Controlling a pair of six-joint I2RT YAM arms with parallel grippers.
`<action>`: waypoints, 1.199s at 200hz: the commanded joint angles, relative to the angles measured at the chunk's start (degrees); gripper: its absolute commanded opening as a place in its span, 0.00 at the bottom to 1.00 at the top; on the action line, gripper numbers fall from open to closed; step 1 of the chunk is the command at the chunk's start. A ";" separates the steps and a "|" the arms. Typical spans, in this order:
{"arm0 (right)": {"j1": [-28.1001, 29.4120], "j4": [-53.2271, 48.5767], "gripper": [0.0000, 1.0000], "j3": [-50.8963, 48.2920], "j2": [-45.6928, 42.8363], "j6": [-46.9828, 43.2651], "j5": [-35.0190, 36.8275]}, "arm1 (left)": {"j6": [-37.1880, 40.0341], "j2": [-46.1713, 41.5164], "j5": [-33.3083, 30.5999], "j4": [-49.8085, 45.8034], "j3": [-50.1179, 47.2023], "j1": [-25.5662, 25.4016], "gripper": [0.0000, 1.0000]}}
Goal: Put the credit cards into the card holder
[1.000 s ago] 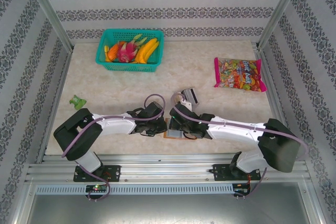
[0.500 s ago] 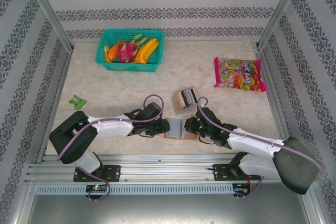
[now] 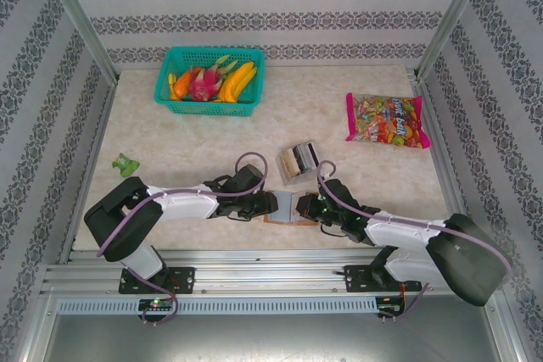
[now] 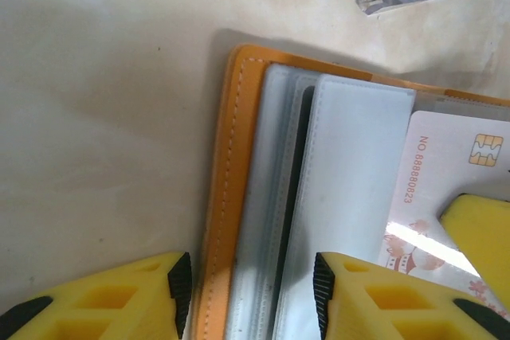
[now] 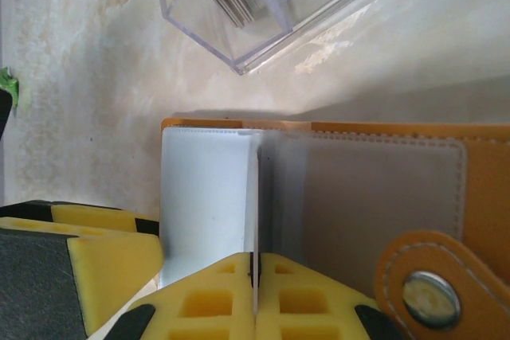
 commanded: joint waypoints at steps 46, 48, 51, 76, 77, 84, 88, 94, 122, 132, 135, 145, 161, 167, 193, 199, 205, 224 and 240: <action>-0.72 8.96 0.00 -0.75 7.87 2.82 -1.22 | 0.96 4.80 1.63 -0.04 1.75 -0.83 0.33; -0.75 9.49 0.00 -0.84 8.05 3.06 -1.27 | 0.92 4.80 1.66 -0.05 1.73 -0.83 0.33; -0.74 10.13 0.00 -0.94 8.27 3.36 -1.39 | 0.92 4.93 1.64 -0.18 1.71 -0.83 0.32; -0.83 11.77 0.00 -0.61 9.79 4.28 -2.12 | 0.97 4.90 1.19 -0.88 1.50 -0.90 0.27; -0.84 11.69 0.00 -0.53 9.88 4.21 -2.19 | 0.94 4.90 1.18 -0.91 1.49 -0.91 0.27; -0.72 11.22 0.00 -0.29 10.26 3.88 -2.19 | 0.92 4.92 1.09 -1.02 1.41 -0.92 0.27; -0.71 11.15 0.00 -0.16 10.52 3.69 -2.24 | 0.98 4.90 1.06 -1.24 1.51 -0.84 0.27; -0.67 11.17 0.00 -0.08 11.03 3.54 -2.46 | 1.00 4.98 0.96 -1.52 1.62 -0.90 0.26; -0.35 11.52 0.00 0.18 12.50 3.07 -3.74 | 1.04 5.24 0.69 -2.18 1.86 -0.92 0.25; -0.53 10.93 0.00 0.35 12.26 2.88 -4.52 | 0.94 5.18 0.59 -2.34 1.85 -0.92 0.25; -0.46 10.56 0.00 0.29 12.12 2.87 -4.75 | 0.95 5.15 0.55 -2.48 1.95 -0.92 0.25; -0.54 9.51 0.00 0.18 11.47 2.88 -5.44 | 0.96 4.88 0.22 -2.81 1.93 -0.92 0.24; -0.74 7.15 0.00 0.05 9.26 2.26 -6.08 | 0.90 4.50 -0.52 -3.40 1.72 -0.96 0.24; -0.94 5.23 0.00 0.06 8.23 1.76 -5.83 | 0.91 4.52 -0.69 -3.80 1.73 -0.90 0.23; -2.97 1.81 0.00 0.04 6.03 -0.13 -8.66 | 0.67 4.46 -1.03 -4.06 1.53 -0.92 0.23; -3.40 1.69 0.00 0.05 6.19 -0.15 -9.34 | 0.68 4.46 -1.04 -3.95 1.55 -0.92 0.23; -3.58 1.67 0.00 0.11 6.49 -0.30 -10.04 | 0.72 4.52 -1.03 -3.92 1.64 -0.90 0.23; -3.68 2.47 0.00 0.58 8.50 -0.64 -11.39 | 0.81 4.74 -0.98 -4.01 2.08 -0.88 0.23; -3.66 5.75 0.00 1.03 10.85 -0.47 -13.45 | 0.91 4.82 -0.91 -3.84 2.25 -0.91 0.22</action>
